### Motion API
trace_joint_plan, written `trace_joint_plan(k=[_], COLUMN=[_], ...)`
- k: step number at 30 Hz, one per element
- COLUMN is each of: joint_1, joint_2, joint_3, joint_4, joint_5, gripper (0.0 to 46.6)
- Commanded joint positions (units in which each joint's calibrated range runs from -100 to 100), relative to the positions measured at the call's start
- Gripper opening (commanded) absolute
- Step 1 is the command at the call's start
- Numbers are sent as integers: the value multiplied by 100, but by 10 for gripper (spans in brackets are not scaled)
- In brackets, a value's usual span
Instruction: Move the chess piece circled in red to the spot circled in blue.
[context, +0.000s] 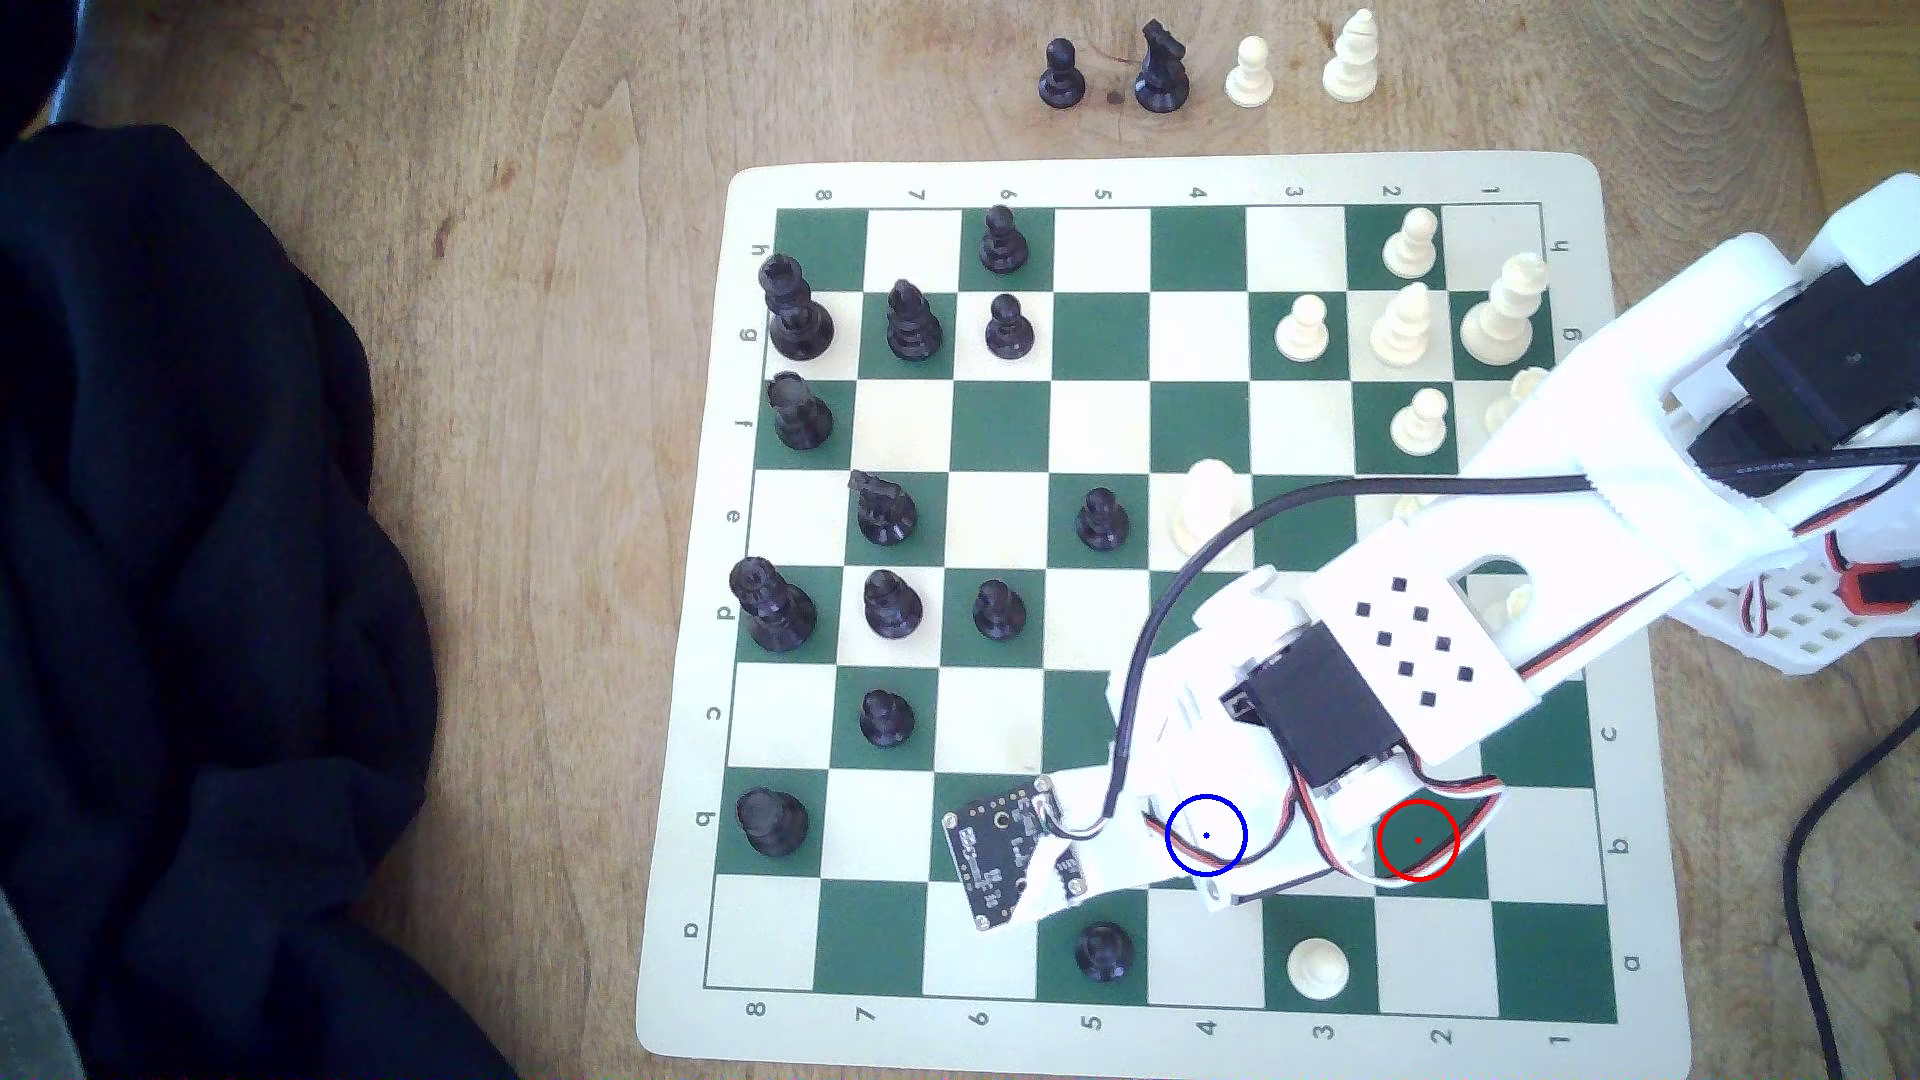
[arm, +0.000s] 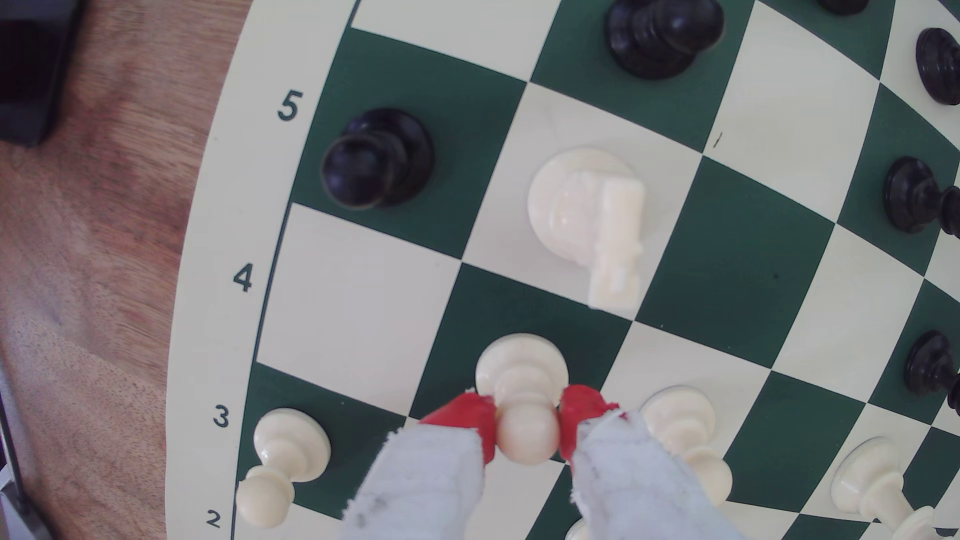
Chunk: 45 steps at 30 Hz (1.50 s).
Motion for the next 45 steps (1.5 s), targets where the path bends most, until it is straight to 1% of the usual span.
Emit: trace_joint_plan(k=[1,2,3,4,9,11,12,13,16,20,25,29,30,33,34,38,39,41,42,43,45], joint_1=[28,28,35,43,28,-4,-43,-51,-74,-105,-285,-277,-199,35,207,528,724,1037,1287,1819,2343], joint_2=[-59,-59,-59,-76,-348,-534,-738,-857,-1120,-1672,-2682,-3370,-3735,-4354,-4796,-5696,-6095,-6460,-6706,-7113,-7495], joint_3=[-424,-424,-415,-415,-406,-406,-361,-315,-297,20,908,1607,2005,2622,2985,3547,3746,4009,4199,4526,4834], joint_4=[-85,-85,-85,-69,13,111,160,160,332,455,603,742,734,676,668,701,717,504,316,-36,-413], joint_5=[10,10,5,10,-10,-49,-93,-107,-112,-112,-122,-122,-122,-107,-83,-54,-34,-5,44,161,259], gripper=[24,31,57,125,168,182,199,207,215,219,227,226,226,228,230,237,235,230,229,228,227])
